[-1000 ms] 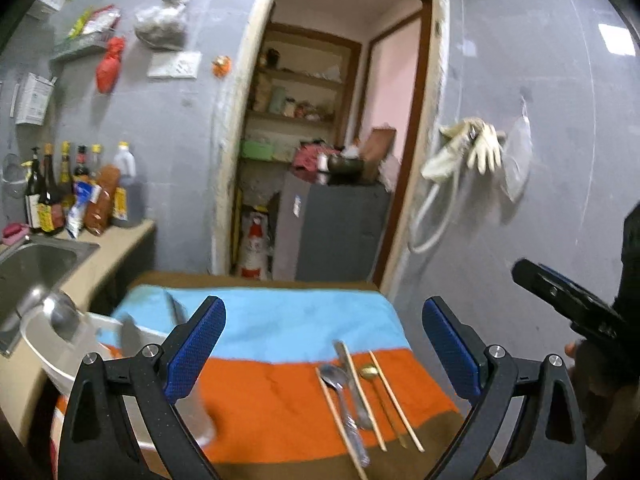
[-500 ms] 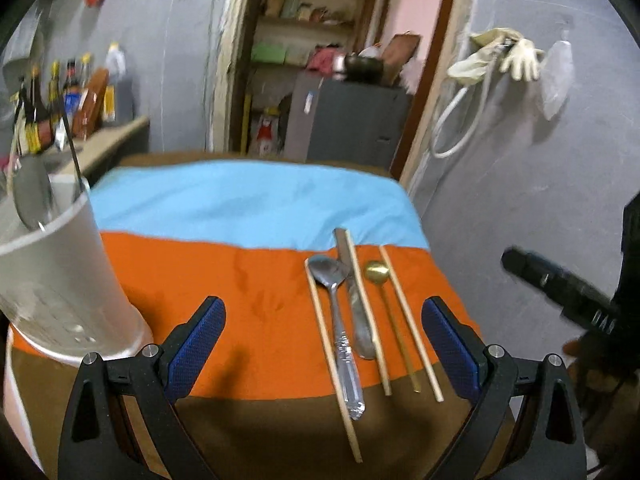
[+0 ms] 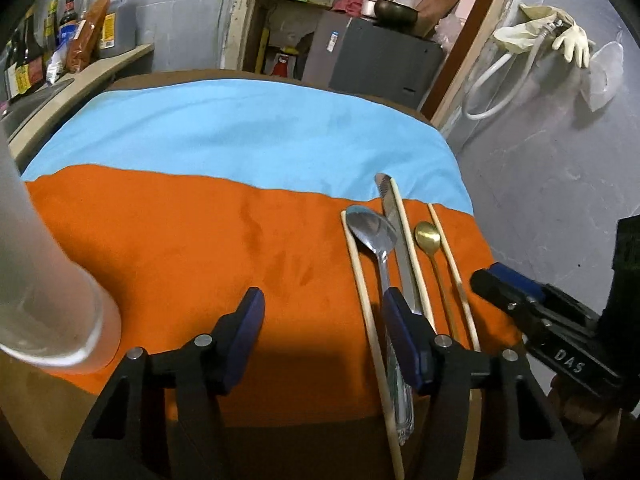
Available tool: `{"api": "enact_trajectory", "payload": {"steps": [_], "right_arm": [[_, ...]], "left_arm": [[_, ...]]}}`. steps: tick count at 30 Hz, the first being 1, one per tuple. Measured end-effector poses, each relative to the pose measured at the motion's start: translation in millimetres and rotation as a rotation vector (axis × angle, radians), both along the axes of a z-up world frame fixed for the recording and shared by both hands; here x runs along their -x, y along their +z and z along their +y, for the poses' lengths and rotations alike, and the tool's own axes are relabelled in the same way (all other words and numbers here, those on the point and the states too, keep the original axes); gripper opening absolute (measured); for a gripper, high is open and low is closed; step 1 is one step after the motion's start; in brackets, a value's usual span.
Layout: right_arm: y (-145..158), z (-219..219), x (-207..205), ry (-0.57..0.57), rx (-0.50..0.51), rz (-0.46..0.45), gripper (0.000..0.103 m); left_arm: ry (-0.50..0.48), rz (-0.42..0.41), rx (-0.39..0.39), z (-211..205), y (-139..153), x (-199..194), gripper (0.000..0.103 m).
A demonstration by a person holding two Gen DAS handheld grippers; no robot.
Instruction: Organize utensils
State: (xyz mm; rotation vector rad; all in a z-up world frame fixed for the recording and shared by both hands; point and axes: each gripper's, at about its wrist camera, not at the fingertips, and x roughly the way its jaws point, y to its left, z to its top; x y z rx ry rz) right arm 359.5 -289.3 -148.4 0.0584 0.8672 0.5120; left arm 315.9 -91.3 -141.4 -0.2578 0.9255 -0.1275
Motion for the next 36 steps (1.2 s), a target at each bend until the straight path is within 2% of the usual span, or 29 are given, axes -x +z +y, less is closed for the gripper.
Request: {"api": "enact_trajectory", "payload": {"steps": [2, 5, 7, 10, 11, 17, 19, 22, 25, 26, 29, 33, 36], "right_arm": [[-3, 3, -3, 0.013, 0.001, 0.011, 0.036], [-5, 6, -7, 0.018, 0.0, 0.025, 0.034], [-6, 6, -9, 0.018, -0.004, 0.032, 0.033], [-7, 8, -12, 0.02, 0.001, 0.042, 0.033], [-8, 9, -12, 0.022, 0.003, 0.045, 0.033], [-10, 17, -22, 0.037, 0.016, 0.071, 0.032], [-10, 20, -25, 0.039, 0.029, 0.077, 0.028], [-10, 26, -31, 0.029, 0.049, 0.105, 0.017], [-8, 27, -37, -0.012, 0.045, 0.17, 0.015], [-7, 27, -39, -0.023, 0.047, 0.189, 0.014], [-7, 29, -39, -0.042, 0.07, 0.196, 0.006], [-5, 18, -35, -0.077, 0.013, 0.206, 0.003], [2, 6, -20, -0.092, -0.08, 0.17, 0.003]], "left_arm": [[-0.011, 0.004, -0.003, -1, 0, -3, 0.05], [-0.037, 0.029, -0.041, -6, -4, -11, 0.035], [-0.057, 0.04, -0.07, -11, -5, -16, 0.035], [-0.105, 0.058, -0.181, -26, -6, -23, 0.035], [-0.111, 0.06, -0.194, -28, -6, -24, 0.035], [-0.152, 0.087, -0.177, -24, -7, -27, 0.032], [-0.168, 0.103, -0.154, -23, -7, -32, 0.028], [-0.186, 0.148, -0.081, -17, -4, -35, 0.017], [-0.191, 0.178, -0.035, -16, -2, -39, 0.014], [-0.185, 0.186, -0.021, -14, -2, -40, 0.007], [-0.172, 0.203, 0.073, -8, -4, -41, 0.004], [-0.156, 0.188, 0.151, 3, -2, -33, 0.002], [-0.146, 0.141, 0.196, 9, 6, -16, 0.002]]}}
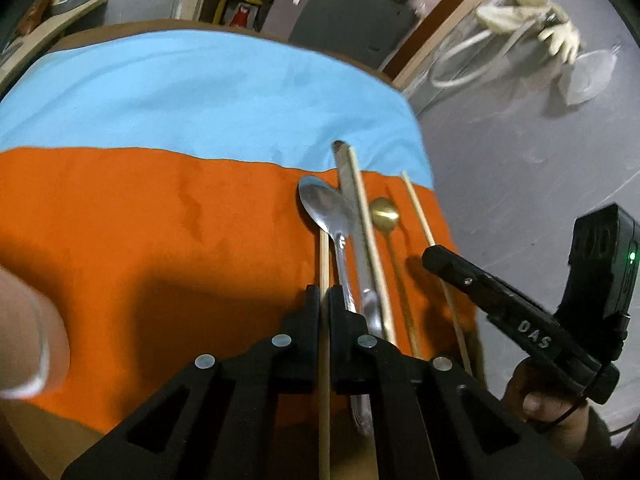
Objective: Organize utensils
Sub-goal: 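Lift both chopsticks up over the white utensil holder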
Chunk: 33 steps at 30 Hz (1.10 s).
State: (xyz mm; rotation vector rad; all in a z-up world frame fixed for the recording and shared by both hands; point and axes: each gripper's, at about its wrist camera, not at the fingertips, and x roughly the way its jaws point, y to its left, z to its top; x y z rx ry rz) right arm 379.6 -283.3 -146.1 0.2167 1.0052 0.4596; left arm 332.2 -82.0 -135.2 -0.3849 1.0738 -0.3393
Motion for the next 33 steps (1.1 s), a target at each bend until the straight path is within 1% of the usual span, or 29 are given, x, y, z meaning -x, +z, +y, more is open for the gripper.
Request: {"api": "enact_trajectory", "payload": {"steps": [1, 4, 6, 8, 10, 13, 15, 17, 21, 23, 25, 27, 30, 33], "right_arm": [[5, -5, 7, -0.007, -0.045, -0.029, 0.003], [24, -10, 28, -0.015, -0.105, -0.13, 0.003], [38, -13, 43, -0.018, -0.142, -0.202, 0.003], [53, -13, 55, -0.019, -0.181, -0.273, 0.003], [66, -11, 62, -0.021, -0.212, -0.32, 0.003], [89, -2, 70, -0.021, -0.253, -0.391, 0.003], [105, 10, 74, -0.014, -0.282, -0.44, 0.003], [124, 25, 78, 0.003, -0.317, -0.499, 0.003], [152, 61, 80, 0.036, -0.39, -0.586, 0.003], [166, 83, 78, 0.043, -0.441, -0.629, 0.003], [173, 102, 77, 0.046, -0.483, -0.658, 0.003], [178, 127, 76, 0.046, -0.532, -0.685, 0.003], [175, 157, 76, 0.036, -0.584, -0.713, 0.003], [167, 183, 78, 0.032, -0.607, -0.756, 0.003]], "left_arm": [[0.008, -0.021, 0.017, 2, 4, 7, 0.002], [0.036, -0.092, 0.05, 7, 18, 30, 0.002], [0.056, -0.156, 0.047, 9, 30, 46, 0.002], [0.07, -0.242, 0.06, 16, 49, 63, 0.002], [0.079, -0.316, 0.071, 22, 66, 77, 0.002], [0.089, -0.431, 0.06, 30, 99, 93, 0.002], [0.098, -0.483, 0.053, 38, 118, 98, 0.002], [0.115, -0.522, 0.045, 49, 134, 102, 0.002], [0.163, -0.598, 0.033, 90, 166, 110, 0.002], [0.205, -0.634, 0.027, 116, 175, 110, 0.002], [0.248, -0.671, 0.024, 143, 184, 110, 0.002], [0.301, -0.71, 0.031, 174, 183, 111, 0.002], [0.371, -0.761, 0.072, 215, 175, 106, 0.002], [0.446, -0.814, 0.105, 250, 159, 104, 0.002]]}}
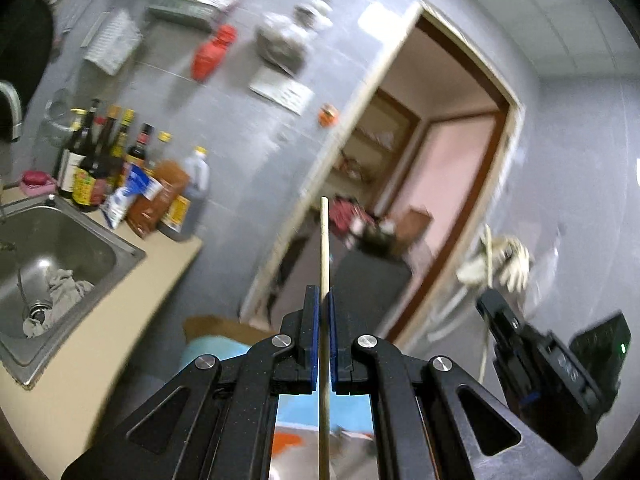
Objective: Organize utensils
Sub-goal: 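Lift both chopsticks up over the white utensil holder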
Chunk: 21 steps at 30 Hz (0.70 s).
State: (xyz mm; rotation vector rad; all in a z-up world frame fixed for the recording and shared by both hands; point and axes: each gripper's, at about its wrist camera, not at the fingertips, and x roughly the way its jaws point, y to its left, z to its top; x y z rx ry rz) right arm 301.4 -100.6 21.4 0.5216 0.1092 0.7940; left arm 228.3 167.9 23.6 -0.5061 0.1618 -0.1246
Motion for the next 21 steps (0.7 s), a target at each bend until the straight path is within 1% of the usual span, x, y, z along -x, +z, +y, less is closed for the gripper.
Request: {"api": "enact_trajectory", "payload": {"steps": [2, 3, 7, 11, 16, 21], "right_arm": [[-9, 14, 3, -0.013, 0.005, -0.039, 0.003], [-13, 18, 4, -0.018, 0.005, -0.053, 0.003], [-29, 33, 11, -0.054, 0.022, -0.125, 0.003], [-41, 39, 16, -0.098, 0.053, -0.174, 0.003], [-56, 39, 19, -0.116, 0.065, -0.192, 0.003], [-64, 40, 18, -0.127, 0.067, -0.19, 0.003]], "left_arm": [[0.033, -0.032, 0.026, 19, -10, 3, 0.002], [0.045, -0.042, 0.033, 32, -9, 3, 0.002], [0.085, -0.091, 0.044, 51, -22, 2, 0.002], [0.105, -0.116, 0.036, 47, -31, -2, 0.002], [0.12, -0.138, -0.007, 34, -42, 2, 0.002], [0.138, -0.149, -0.048, 27, -49, 7, 0.002]]}}
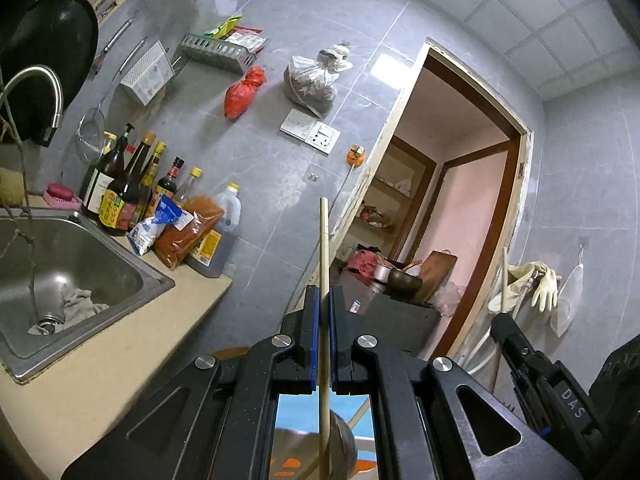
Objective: Organize utensils
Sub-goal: 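Lift both chopsticks up over the white utensil holder, then open both tools to drop the chopsticks into the holder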
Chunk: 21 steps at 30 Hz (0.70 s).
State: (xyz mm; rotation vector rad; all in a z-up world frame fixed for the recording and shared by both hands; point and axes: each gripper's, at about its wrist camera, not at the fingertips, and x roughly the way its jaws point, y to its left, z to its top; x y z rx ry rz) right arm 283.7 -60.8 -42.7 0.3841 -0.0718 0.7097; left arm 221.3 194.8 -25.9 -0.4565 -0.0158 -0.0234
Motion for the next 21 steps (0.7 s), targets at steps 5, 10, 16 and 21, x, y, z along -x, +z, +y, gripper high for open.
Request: {"api": "enact_trajectory", "payload": {"steps": [5, 10, 16, 21], "right_arm": [[-7, 5, 3, -0.007, 0.021, 0.016, 0.003], [-9, 8, 9, -0.003, 0.053, 0.008, 0.003], [-10, 6, 14, 0.01, 0.091, 0.026, 0.004], [-5, 2, 18, 0.016, 0.117, 0.04, 0.005]], "left_arm": [[-0.022, 0.016, -0.049, -7, -6, 3, 0.002], [-0.046, 0.039, -0.074, -10, -13, 6, 0.002], [-0.081, 0.073, -0.064, -9, -14, 13, 0.002], [-0.094, 0.103, -0.059, -10, -7, 17, 0.003]]}}
